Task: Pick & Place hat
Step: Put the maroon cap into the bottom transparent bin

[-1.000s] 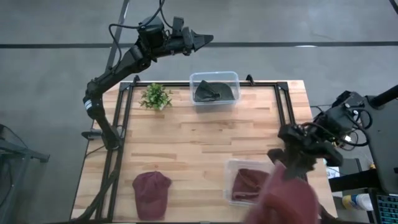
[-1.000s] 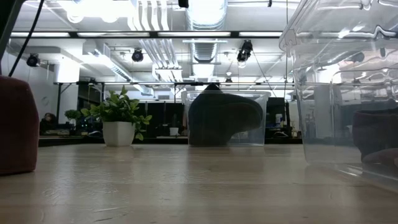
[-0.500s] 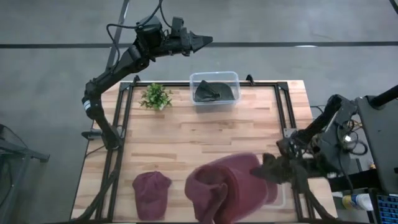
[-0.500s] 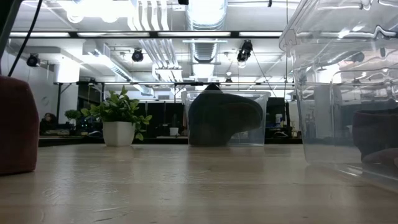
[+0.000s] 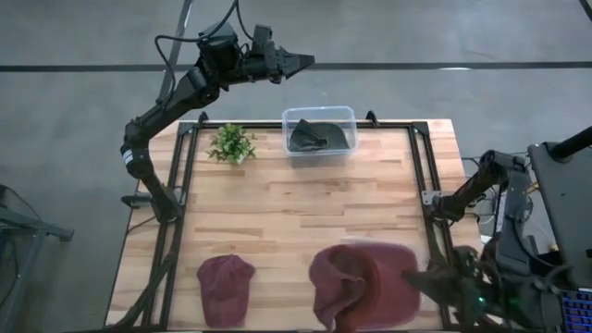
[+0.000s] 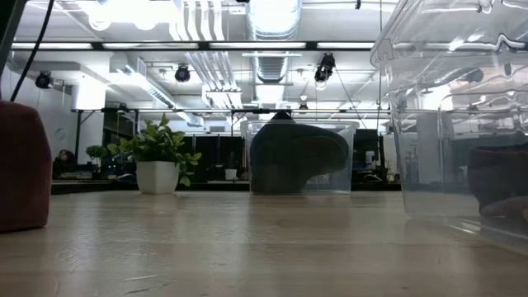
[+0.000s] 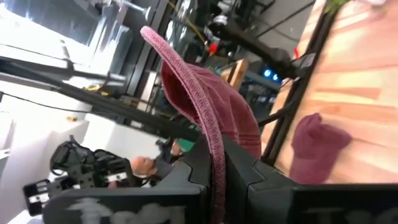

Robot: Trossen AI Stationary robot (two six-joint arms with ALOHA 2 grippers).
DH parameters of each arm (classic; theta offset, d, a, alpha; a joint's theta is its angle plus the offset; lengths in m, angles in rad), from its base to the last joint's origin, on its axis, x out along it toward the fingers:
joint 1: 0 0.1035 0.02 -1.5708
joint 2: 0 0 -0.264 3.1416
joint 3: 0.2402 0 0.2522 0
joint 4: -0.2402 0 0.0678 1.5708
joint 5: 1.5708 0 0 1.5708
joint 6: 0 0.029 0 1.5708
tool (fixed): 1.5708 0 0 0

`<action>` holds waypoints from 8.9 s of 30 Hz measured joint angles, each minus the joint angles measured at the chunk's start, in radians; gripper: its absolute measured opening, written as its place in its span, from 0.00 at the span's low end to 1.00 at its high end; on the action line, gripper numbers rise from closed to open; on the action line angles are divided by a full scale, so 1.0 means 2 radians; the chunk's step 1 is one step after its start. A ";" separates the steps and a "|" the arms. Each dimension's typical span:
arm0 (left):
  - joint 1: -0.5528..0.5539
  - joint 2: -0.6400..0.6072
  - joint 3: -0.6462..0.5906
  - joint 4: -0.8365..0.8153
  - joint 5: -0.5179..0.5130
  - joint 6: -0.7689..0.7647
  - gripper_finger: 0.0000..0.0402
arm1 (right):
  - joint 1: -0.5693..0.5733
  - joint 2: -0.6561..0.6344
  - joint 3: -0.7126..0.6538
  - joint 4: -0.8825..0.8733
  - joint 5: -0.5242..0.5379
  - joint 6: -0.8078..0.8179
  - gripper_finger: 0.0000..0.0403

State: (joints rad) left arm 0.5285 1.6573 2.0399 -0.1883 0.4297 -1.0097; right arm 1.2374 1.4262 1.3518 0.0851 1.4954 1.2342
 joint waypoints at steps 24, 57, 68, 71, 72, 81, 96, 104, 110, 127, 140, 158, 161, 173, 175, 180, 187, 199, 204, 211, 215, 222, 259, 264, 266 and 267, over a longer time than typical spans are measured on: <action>0.000 0.000 0.000 -0.006 0.000 0.004 0.26 | 0.044 0.009 -0.078 -0.002 0.038 -0.008 0.03; 0.003 0.003 -0.028 -0.011 -0.015 0.020 0.26 | 0.053 -0.100 -0.357 0.000 -0.010 0.286 0.03; 0.003 0.003 -0.040 -0.011 -0.021 0.020 0.26 | 0.063 -0.176 -0.399 -0.004 -0.012 0.248 0.03; 0.004 0.003 -0.043 -0.011 -0.025 0.020 0.26 | 0.066 -0.206 -0.399 -0.001 -0.006 0.208 0.03; 0.004 0.003 -0.045 -0.011 -0.027 0.020 0.26 | 0.068 -0.215 -0.398 -0.001 -0.006 0.194 0.03; 0.004 0.003 -0.050 -0.002 -0.029 0.017 0.26 | 0.094 -0.291 -0.394 0.000 -0.022 0.125 0.03; 0.007 0.003 -0.050 -0.003 -0.029 0.023 0.26 | 0.110 -0.352 -0.397 -0.053 -0.055 0.081 0.03; 0.008 0.003 -0.050 -0.003 -0.033 0.021 0.26 | 0.110 -0.347 -0.398 -0.125 -0.095 0.153 0.03; 0.008 0.003 -0.050 -0.003 -0.033 0.021 0.26 | 0.110 -0.345 -0.398 -0.194 -0.099 0.246 0.04; 0.008 0.002 -0.050 -0.003 -0.033 0.022 0.26 | 0.110 -0.350 -0.397 -0.213 -0.203 0.341 0.41; 0.008 0.002 -0.050 -0.003 -0.033 0.022 0.26 | 0.110 -0.350 -0.396 -0.245 -0.449 0.485 0.38; 0.008 0.002 -0.057 -0.004 -0.036 0.020 0.26 | 0.100 -0.363 -0.396 -0.249 -0.370 0.401 0.36; 0.008 0.002 -0.057 -0.002 -0.036 0.020 0.26 | 0.100 -0.361 -0.396 -0.257 -0.430 0.430 0.36; 0.008 0.002 -0.057 -0.002 -0.036 0.019 0.26 | 0.100 -0.355 -0.395 -0.230 -0.404 0.405 0.36; 0.008 0.002 -0.057 -0.002 -0.036 0.018 0.26 | 0.099 -0.360 -0.395 -0.227 -0.395 0.402 0.36; 0.008 0.002 -0.057 0.001 -0.036 0.017 0.26 | 0.100 -0.355 -0.396 -0.275 -0.458 0.476 0.36; 0.008 0.002 -0.057 0.001 -0.029 0.016 0.26 | 0.100 -0.361 -0.392 -0.213 -0.340 0.374 0.36; 0.005 -0.003 -0.058 -0.005 0.170 0.023 0.26 | 0.054 -0.365 -0.392 0.060 -0.155 0.015 0.36; -0.014 -0.021 -0.058 -0.021 0.267 0.024 0.26 | 0.015 -0.366 -0.392 0.136 -0.157 -0.137 0.36; -0.083 -0.041 -0.058 -0.109 0.301 0.022 0.26 | -0.028 -0.370 -0.392 0.199 -0.157 -0.226 0.36; -0.131 -0.067 -0.058 -0.170 0.289 0.031 0.26 | -0.040 -0.369 -0.392 0.213 -0.159 -0.246 0.36; -0.238 -0.118 -0.058 -0.279 0.139 0.048 0.26 | -0.050 -0.369 -0.392 0.211 -0.160 -0.254 0.36; -0.695 0.016 -0.201 -0.325 -0.098 -0.457 0.26 | -0.049 -0.368 -0.392 0.210 -0.294 -0.266 0.36; -0.702 0.040 -0.229 -0.322 -0.049 -0.533 0.26 | -0.049 -0.368 -0.392 0.210 -0.294 -0.269 0.36; -0.702 0.044 -0.247 -0.309 -0.023 -0.564 0.26 | -0.049 -0.368 -0.392 0.210 -0.294 -0.269 0.36; -0.702 0.044 -0.257 -0.294 -0.019 -0.570 0.26 | -0.049 -0.368 -0.392 0.210 -0.294 -0.269 0.36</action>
State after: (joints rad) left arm -0.8756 1.7458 1.5269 -0.7769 0.3922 -2.1489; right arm 1.1385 0.6895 0.5685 0.5057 0.9073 0.6952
